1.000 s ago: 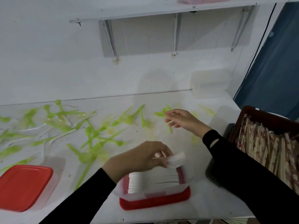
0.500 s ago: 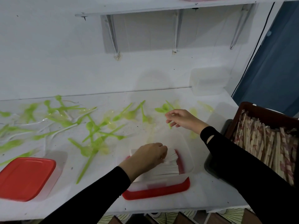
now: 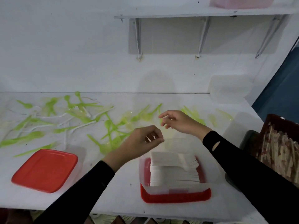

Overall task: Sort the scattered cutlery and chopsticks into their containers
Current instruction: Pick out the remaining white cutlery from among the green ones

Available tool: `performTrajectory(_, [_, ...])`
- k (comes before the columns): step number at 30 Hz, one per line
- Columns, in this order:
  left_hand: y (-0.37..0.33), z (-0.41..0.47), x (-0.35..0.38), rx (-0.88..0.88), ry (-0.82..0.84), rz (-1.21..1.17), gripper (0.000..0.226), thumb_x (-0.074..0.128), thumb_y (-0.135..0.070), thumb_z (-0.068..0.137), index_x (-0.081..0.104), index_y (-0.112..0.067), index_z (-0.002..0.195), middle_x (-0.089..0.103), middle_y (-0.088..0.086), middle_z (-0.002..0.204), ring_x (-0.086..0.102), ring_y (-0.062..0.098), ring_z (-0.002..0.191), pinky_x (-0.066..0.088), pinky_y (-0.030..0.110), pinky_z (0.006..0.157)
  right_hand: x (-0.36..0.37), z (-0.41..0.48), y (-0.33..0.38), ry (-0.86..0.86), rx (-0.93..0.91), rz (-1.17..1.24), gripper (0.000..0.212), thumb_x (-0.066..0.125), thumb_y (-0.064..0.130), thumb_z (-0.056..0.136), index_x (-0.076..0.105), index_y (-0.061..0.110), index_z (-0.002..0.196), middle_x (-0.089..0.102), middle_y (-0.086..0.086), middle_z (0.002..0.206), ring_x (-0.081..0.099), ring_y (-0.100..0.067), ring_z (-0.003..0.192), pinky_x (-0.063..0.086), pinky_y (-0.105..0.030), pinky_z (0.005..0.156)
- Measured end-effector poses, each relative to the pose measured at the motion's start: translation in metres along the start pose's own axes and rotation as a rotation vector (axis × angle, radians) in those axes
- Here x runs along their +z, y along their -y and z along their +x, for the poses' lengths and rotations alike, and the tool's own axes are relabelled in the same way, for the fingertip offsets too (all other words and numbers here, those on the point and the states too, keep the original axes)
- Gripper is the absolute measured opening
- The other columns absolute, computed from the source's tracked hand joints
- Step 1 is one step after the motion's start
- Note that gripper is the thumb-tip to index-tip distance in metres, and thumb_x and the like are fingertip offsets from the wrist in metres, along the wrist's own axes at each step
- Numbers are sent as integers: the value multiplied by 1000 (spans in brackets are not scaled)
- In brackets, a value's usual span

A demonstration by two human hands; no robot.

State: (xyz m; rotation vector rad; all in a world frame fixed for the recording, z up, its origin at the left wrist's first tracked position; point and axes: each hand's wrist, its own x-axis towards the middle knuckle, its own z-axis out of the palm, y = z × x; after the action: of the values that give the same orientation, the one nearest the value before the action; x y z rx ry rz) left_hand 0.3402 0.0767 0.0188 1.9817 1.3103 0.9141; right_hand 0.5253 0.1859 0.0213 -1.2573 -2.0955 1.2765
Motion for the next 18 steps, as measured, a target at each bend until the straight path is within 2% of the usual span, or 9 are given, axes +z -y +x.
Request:
performTrajectory(2, [17, -9, -33, -92, -80, -68, 6, 72, -15, 88, 67, -16, 88, 69, -5, 81, 62, 8, 70, 45, 14, 66, 19, 20, 20, 19, -23, -30, 20, 51, 19, 100, 64, 21, 115, 73, 1, 98, 70, -18, 86, 50, -25, 77])
performTrajectory(4, [40, -21, -67, -191, -149, -74, 6, 73, -18, 87, 67, -18, 87, 69, -3, 80, 65, 18, 72, 50, 23, 66, 42, 39, 40, 36, -42, -39, 20, 51, 19, 99, 65, 23, 113, 73, 3, 98, 70, -18, 88, 51, -30, 79])
performTrajectory(6, [68, -38, -105, -274, -196, -30, 6, 73, -21, 87, 67, -21, 87, 68, -6, 78, 66, 24, 76, 52, 32, 70, 71, 59, 60, 81, -68, -48, 20, 50, 19, 99, 66, 26, 111, 73, 4, 98, 70, -17, 88, 50, -27, 78])
performTrajectory(9, [107, -70, -160, -353, -240, 3, 6, 73, -19, 87, 68, -17, 88, 64, -15, 72, 66, 30, 79, 51, 31, 69, 116, 89, 84, 155, -92, -91, 20, 50, 20, 99, 66, 29, 108, 73, 5, 97, 70, -15, 86, 51, -24, 77])
performTrajectory(14, [169, -131, -238, -463, -343, 41, 3, 70, -18, 90, 69, -20, 87, 70, -2, 83, 68, 21, 72, 54, 40, 74, 188, 142, 119, 230, -99, -186, 19, 52, 20, 97, 67, 28, 106, 72, 6, 97, 68, -15, 87, 52, -26, 80])
performTrajectory(18, [211, -165, -273, -602, -421, 89, 4, 70, -20, 89, 69, -22, 85, 68, 4, 87, 67, 26, 73, 53, 38, 71, 246, 178, 133, 226, -127, -303, 22, 53, 21, 96, 73, 25, 105, 73, 0, 107, 67, -19, 99, 52, -32, 90])
